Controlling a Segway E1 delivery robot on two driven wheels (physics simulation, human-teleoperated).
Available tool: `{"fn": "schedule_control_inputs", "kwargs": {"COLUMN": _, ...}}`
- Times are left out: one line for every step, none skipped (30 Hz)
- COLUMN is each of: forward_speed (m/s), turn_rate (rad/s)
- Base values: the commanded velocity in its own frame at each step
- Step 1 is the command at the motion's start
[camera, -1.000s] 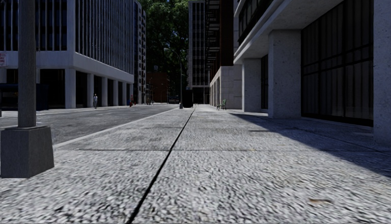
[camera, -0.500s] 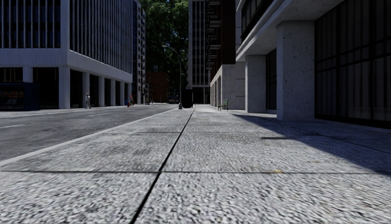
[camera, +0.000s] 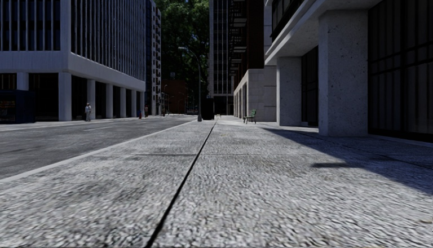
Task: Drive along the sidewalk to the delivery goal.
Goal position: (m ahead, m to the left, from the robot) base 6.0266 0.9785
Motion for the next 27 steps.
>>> {"fn": "schedule_control_inputs", "kwargs": {"forward_speed": 2.0, "turn_rate": 0.19}}
{"fn": "schedule_control_inputs", "kwargs": {"forward_speed": 2.0, "turn_rate": 0.21}}
{"fn": "schedule_control_inputs", "kwargs": {"forward_speed": 2.0, "turn_rate": 0.23}}
{"fn": "schedule_control_inputs", "kwargs": {"forward_speed": 2.0, "turn_rate": 0.23}}
{"fn": "schedule_control_inputs", "kwargs": {"forward_speed": 2.0, "turn_rate": 0.23}}
{"fn": "schedule_control_inputs", "kwargs": {"forward_speed": 2.0, "turn_rate": 0.24}}
{"fn": "schedule_control_inputs", "kwargs": {"forward_speed": 2.0, "turn_rate": 0.24}}
{"fn": "schedule_control_inputs", "kwargs": {"forward_speed": 2.0, "turn_rate": 0.24}}
{"fn": "schedule_control_inputs", "kwargs": {"forward_speed": 2.0, "turn_rate": 0.24}}
{"fn": "schedule_control_inputs", "kwargs": {"forward_speed": 2.0, "turn_rate": 0.24}}
{"fn": "schedule_control_inputs", "kwargs": {"forward_speed": 2.0, "turn_rate": 0.24}}
{"fn": "schedule_control_inputs", "kwargs": {"forward_speed": 2.0, "turn_rate": 0.24}}
{"fn": "schedule_control_inputs", "kwargs": {"forward_speed": 2.0, "turn_rate": 0.24}}
{"fn": "schedule_control_inputs", "kwargs": {"forward_speed": 2.0, "turn_rate": 0.24}}
{"fn": "schedule_control_inputs", "kwargs": {"forward_speed": 2.0, "turn_rate": 0.24}}
{"fn": "schedule_control_inputs", "kwargs": {"forward_speed": 2.0, "turn_rate": 0.24}}
{"fn": "schedule_control_inputs", "kwargs": {"forward_speed": 2.0, "turn_rate": 0.24}}
{"fn": "schedule_control_inputs", "kwargs": {"forward_speed": 2.0, "turn_rate": 0.24}}
{"fn": "schedule_control_inputs", "kwargs": {"forward_speed": 2.0, "turn_rate": 0.24}}
{"fn": "schedule_control_inputs", "kwargs": {"forward_speed": 2.0, "turn_rate": 0.24}}
{"fn": "schedule_control_inputs", "kwargs": {"forward_speed": 2.0, "turn_rate": 0.24}}
{"fn": "schedule_control_inputs", "kwargs": {"forward_speed": 2.0, "turn_rate": 0.24}}
{"fn": "schedule_control_inputs", "kwargs": {"forward_speed": 2.0, "turn_rate": 0.24}}
{"fn": "schedule_control_inputs", "kwargs": {"forward_speed": 2.0, "turn_rate": 0.24}}
{"fn": "schedule_control_inputs", "kwargs": {"forward_speed": 2.0, "turn_rate": 0.24}}
{"fn": "schedule_control_inputs", "kwargs": {"forward_speed": 2.0, "turn_rate": 0.24}}
{"fn": "schedule_control_inputs", "kwargs": {"forward_speed": 2.0, "turn_rate": 0.24}}
